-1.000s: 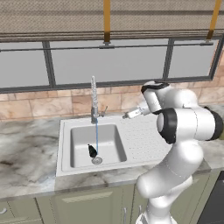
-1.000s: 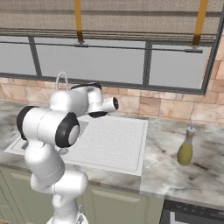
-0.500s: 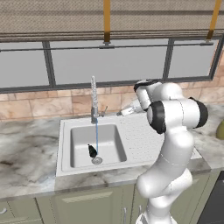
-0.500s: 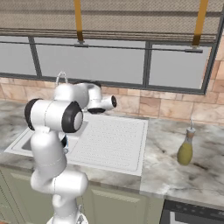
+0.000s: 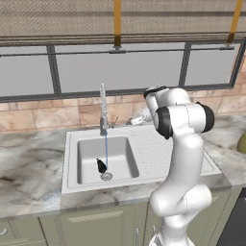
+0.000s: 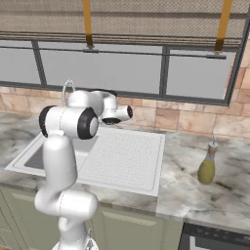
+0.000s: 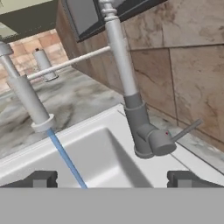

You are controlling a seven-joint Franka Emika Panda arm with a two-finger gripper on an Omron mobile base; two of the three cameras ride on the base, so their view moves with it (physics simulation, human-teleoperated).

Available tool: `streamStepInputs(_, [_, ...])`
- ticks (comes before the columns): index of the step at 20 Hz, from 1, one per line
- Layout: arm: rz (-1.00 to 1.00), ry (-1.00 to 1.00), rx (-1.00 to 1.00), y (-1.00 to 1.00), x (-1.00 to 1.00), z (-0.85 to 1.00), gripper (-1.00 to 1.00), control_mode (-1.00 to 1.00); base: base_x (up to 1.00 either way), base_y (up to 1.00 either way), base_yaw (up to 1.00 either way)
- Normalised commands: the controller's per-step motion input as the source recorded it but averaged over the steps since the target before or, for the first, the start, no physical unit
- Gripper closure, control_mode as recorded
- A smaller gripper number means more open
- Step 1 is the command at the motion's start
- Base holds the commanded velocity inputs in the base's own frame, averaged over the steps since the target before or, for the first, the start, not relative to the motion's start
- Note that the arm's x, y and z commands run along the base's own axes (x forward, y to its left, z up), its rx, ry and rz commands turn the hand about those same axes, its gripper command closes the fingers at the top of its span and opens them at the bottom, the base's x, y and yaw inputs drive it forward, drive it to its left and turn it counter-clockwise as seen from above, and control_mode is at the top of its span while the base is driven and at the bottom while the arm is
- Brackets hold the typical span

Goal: Turn on the sink faucet. Then move the eggplant from the counter to the sink. Turn off the sink. Move the vegetable from the sink to the pot next to the stove. Finally move the pot to the front right burner.

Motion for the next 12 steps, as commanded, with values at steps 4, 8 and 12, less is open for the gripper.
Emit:
streamStepInputs(4, [0.0,-0.07,0.0,0.0,0.27,-0.21,-1.0,-1.0,0.0,0.0,0.0])
streamStepInputs(8, [0.0,-0.06,0.0,0.07,0.19,-0.19,-1.0,-1.0,0.0,0.0,0.0])
streamStepInputs(12, [0.0,-0.02,0.0,0.09,0.26,-0.1,-1.0,-1.0,0.0,0.0,0.0])
